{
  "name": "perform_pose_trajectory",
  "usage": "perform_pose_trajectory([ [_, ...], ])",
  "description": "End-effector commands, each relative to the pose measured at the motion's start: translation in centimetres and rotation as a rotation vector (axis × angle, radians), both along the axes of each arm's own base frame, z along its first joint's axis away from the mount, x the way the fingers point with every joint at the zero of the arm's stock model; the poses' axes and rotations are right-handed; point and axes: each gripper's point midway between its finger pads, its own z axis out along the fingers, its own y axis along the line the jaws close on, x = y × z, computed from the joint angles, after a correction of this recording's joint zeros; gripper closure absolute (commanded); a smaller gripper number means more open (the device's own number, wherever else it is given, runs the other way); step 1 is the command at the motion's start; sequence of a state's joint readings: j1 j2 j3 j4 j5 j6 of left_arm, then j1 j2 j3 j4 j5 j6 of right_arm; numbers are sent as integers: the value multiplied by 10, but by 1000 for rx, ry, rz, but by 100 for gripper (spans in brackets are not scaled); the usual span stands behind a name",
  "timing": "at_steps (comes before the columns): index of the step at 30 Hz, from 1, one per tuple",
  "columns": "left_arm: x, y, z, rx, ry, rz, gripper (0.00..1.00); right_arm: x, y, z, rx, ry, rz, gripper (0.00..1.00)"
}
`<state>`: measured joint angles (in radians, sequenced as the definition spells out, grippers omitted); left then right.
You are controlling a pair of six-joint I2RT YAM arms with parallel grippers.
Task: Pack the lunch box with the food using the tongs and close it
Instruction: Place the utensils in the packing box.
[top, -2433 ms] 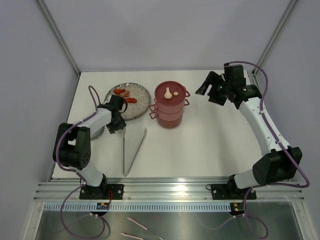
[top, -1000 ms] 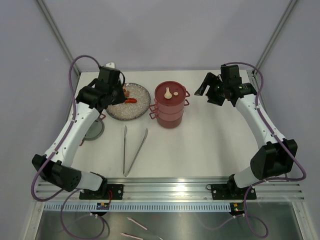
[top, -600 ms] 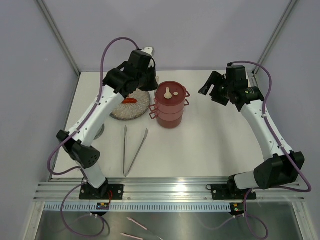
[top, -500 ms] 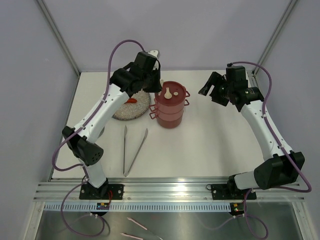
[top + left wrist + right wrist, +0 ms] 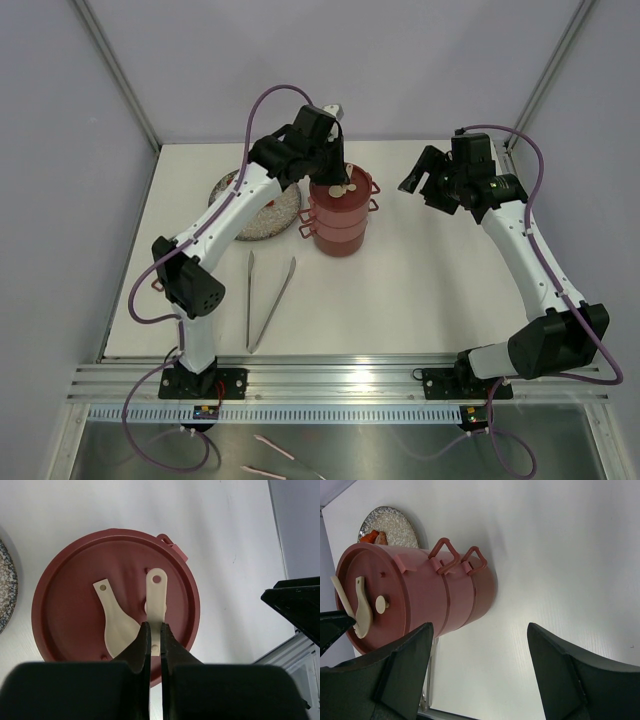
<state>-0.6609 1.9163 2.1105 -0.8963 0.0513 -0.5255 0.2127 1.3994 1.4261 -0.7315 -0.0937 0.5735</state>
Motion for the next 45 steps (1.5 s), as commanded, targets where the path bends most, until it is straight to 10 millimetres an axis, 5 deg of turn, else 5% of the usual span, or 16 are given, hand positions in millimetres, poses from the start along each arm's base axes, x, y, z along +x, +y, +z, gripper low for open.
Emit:
perform_pose_trajectory([
  [1, 7, -14, 24, -87, -40, -2, 96, -2, -6, 9, -7, -26, -23, 17],
  [10, 11, -6, 26, -62, -64, 35, 64, -1, -5, 9, -5, -25, -18, 17],
  [18, 9, 1, 37, -64, -97, 48, 63, -1, -4, 4, -4, -14, -14, 17],
  [25, 0, 22, 66, -56, -178, 65, 65, -1, -2, 3, 5, -13, -8, 17],
  [29, 3, 80, 78, -27, -185, 176, 65, -2, -3, 3, 0, -15, -3, 17],
  [34, -14, 162, 56, 47, -139, 337, 65, -3, -3, -1, -2, -9, -6, 17],
  [38, -39, 237, 9, 198, -30, 512, 65, 0, 3, -1, 25, -15, 10, 17],
  [39, -54, 253, -15, 252, 37, 541, 65, 1, 5, 0, 31, -20, 16, 17],
  [45, -79, 326, -79, 115, 234, 767, 64, 6, 10, -1, 42, -21, 46, 17],
])
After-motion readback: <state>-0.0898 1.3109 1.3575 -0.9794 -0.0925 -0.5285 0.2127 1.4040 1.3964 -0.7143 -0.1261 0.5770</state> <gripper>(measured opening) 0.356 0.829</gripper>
